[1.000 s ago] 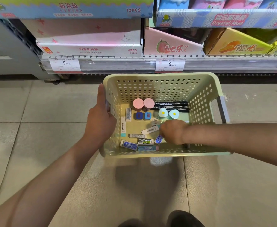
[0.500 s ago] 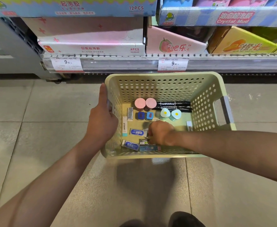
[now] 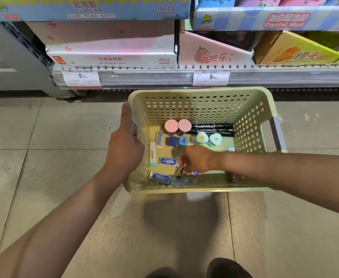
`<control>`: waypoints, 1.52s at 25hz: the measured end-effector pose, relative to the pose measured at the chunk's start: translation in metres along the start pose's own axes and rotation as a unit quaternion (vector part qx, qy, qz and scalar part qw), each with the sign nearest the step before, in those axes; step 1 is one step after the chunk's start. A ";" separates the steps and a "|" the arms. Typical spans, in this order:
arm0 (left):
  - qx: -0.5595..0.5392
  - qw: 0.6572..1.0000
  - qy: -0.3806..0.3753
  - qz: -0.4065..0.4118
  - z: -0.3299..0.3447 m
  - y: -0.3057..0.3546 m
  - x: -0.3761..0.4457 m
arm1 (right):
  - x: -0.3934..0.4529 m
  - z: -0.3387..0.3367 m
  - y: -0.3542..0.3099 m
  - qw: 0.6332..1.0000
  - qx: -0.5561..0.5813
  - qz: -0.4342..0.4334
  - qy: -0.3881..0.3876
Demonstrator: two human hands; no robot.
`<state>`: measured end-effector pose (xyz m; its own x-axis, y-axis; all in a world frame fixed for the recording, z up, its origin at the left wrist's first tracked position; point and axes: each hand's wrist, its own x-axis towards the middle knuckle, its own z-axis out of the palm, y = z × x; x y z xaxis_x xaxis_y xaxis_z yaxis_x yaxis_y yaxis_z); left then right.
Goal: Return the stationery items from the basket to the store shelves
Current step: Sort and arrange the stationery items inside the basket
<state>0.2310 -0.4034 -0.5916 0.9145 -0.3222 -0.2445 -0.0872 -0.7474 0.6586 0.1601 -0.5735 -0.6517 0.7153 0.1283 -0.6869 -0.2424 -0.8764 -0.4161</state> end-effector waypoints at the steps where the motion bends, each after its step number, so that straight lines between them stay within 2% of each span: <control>1: -0.001 1.000 0.001 0.000 0.000 0.000 0.000 | -0.003 -0.006 0.003 0.999 0.035 -0.014 -0.015; 5: 0.004 1.000 0.003 0.005 -0.001 0.001 -0.001 | -0.014 -0.031 0.017 0.998 0.061 -0.022 0.003; 11: 0.007 1.000 -0.009 -0.005 -0.001 0.002 -0.001 | -0.035 -0.024 0.034 0.995 -0.070 0.068 0.022; 21: 0.000 1.000 -0.012 0.006 -0.001 0.003 -0.001 | -0.038 -0.002 0.057 0.977 -0.182 0.106 0.041; 27: -0.004 1.000 -0.012 0.007 -0.002 0.004 -0.002 | -0.038 0.004 0.053 0.958 -0.261 0.115 0.020; 38: 0.005 1.000 -0.009 0.000 -0.002 0.003 -0.001 | -0.053 -0.010 0.032 0.959 -0.260 0.099 -0.047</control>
<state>0.2302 -0.4042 -0.5879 0.9074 -0.3328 -0.2566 -0.0916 -0.7526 0.6521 0.1212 -0.6131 -0.6227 0.6215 -0.0451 -0.7821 0.0102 -0.9978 0.0656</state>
